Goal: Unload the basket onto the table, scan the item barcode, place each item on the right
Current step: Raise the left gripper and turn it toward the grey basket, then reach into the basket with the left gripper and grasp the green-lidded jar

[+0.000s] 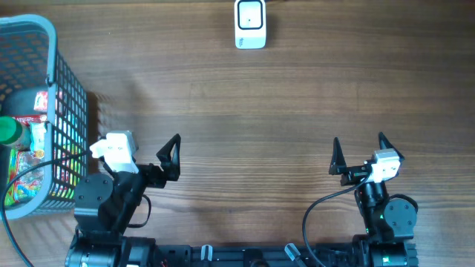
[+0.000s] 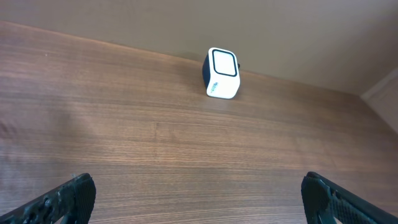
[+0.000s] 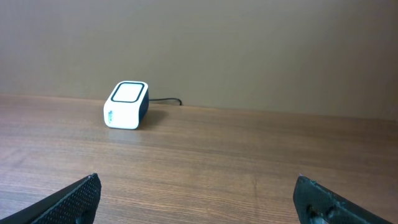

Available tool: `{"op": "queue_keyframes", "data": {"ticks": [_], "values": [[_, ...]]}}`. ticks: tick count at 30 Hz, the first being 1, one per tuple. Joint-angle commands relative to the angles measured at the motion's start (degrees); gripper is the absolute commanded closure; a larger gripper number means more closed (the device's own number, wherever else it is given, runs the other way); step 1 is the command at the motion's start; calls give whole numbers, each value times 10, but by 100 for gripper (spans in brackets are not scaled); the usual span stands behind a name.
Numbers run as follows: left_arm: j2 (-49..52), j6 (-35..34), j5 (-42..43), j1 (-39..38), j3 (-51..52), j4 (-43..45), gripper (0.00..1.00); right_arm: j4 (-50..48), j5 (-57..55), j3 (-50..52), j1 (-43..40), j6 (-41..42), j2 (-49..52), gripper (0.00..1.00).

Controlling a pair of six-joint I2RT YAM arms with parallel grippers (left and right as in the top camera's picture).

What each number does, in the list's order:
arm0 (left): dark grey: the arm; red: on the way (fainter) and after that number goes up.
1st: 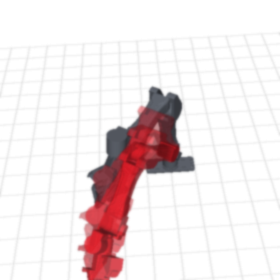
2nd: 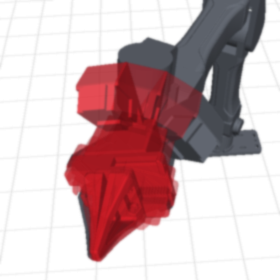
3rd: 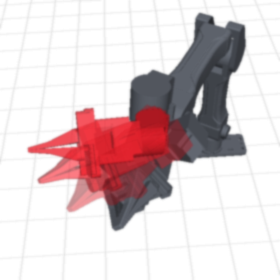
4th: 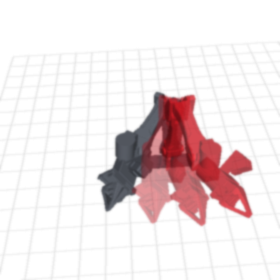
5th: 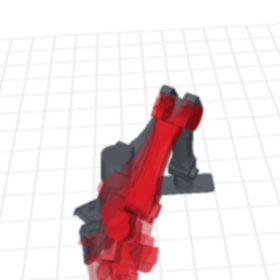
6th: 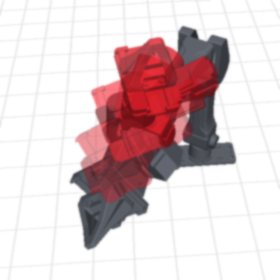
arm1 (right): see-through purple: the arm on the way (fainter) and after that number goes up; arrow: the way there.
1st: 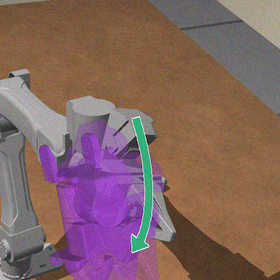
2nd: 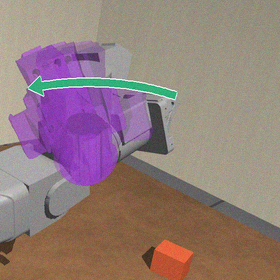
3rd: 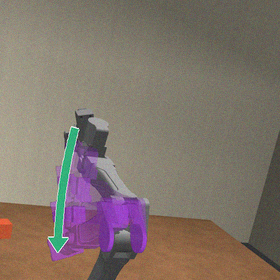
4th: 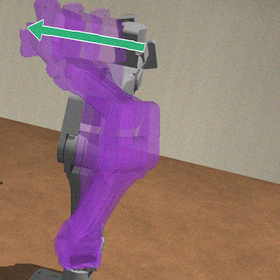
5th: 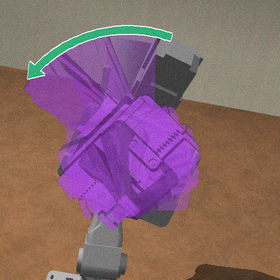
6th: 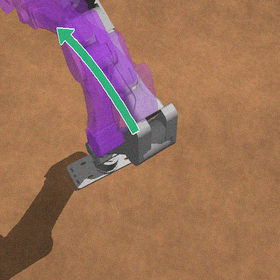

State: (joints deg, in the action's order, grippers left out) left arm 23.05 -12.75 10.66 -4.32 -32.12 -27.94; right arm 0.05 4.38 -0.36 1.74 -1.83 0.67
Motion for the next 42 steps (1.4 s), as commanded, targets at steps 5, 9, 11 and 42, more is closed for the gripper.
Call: {"op": "queue_keyframes", "data": {"ticks": [5, 9, 11, 42], "values": [[33, 64, 12, 3, -83, 0, 0, -1, -12, 1, 3, -10, -2, 0], [147, 94, -2, 4, -193, -28, 0, -1, -12, 1, 3, -10, -2, 0], [216, 95, -2, 3, -252, -47, 0, -1, -12, 1, 3, -10, -2, 0], [302, -112, -257, 32, -422, -208, 0, -1, -12, 1, 3, -10, -2, 0]]}}
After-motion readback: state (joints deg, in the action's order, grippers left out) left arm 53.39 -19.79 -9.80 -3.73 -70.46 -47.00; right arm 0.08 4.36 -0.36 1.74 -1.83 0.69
